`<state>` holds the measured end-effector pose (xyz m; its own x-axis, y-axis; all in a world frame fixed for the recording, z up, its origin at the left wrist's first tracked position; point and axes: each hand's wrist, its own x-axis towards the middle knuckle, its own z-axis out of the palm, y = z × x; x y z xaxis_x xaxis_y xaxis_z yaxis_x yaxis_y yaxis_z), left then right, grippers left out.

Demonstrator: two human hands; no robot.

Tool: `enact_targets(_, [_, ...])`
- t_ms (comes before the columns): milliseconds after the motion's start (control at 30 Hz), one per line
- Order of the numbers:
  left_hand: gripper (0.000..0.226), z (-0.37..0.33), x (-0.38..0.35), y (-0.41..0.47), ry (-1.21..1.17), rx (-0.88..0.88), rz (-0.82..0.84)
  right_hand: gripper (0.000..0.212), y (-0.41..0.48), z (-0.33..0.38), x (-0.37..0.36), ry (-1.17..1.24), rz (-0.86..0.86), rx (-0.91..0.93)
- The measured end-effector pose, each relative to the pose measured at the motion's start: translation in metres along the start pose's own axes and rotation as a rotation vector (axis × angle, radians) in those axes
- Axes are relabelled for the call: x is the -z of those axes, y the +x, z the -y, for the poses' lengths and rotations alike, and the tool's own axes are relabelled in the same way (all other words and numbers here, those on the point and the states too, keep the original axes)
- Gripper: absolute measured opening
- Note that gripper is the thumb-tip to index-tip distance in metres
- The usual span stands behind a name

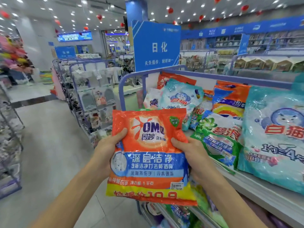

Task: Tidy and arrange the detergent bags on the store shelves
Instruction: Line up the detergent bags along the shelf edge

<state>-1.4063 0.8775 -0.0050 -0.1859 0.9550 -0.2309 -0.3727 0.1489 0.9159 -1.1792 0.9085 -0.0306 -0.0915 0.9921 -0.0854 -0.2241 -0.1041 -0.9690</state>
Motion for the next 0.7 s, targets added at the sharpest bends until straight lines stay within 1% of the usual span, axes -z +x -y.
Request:
enact_targets(133, [0.03,-0.016,-0.002,0.059,0.056,0.029,0.033,0.012,0.046,0.002,-0.013,-0.019,-0.06,0.018])
enact_targets(267, [0.029,-0.04,-0.021,0.134,0.111,0.044,0.127,0.017,0.088,0.017,-0.018,0.018,-0.199,0.075])
enact_targets(333, [0.026,-0.051,-0.042,0.17,0.116,0.05,0.209,0.018,0.106,0.027,-0.014,0.025,-0.312,0.108])
enact_targets(433, [0.013,-0.062,-0.086,0.218,0.084,0.034,0.379,0.017,0.129,0.043,0.0,0.043,-0.499,0.205])
enact_targets(533, [0.009,-0.054,-0.128,0.259,0.17,-0.012,0.528,0.017,0.147,0.047,0.019,-0.001,-0.659,0.277])
enact_targets(567, [0.008,-0.046,-0.14,0.271,0.228,-0.047,0.566,0.021,0.153,0.043,0.025,-0.046,-0.726,0.287])
enact_targets(600, [0.008,-0.036,-0.149,0.28,0.294,-0.084,0.592,0.029,0.159,0.037,0.028,-0.094,-0.79,0.304])
enact_targets(667, [0.009,-0.015,-0.162,0.292,0.405,-0.155,0.605,0.047,0.17,0.022,0.036,-0.197,-0.9,0.339])
enact_targets(700, [0.01,-0.007,-0.167,0.296,0.439,-0.196,0.597,0.049,0.174,0.016,0.038,-0.24,-0.942,0.356])
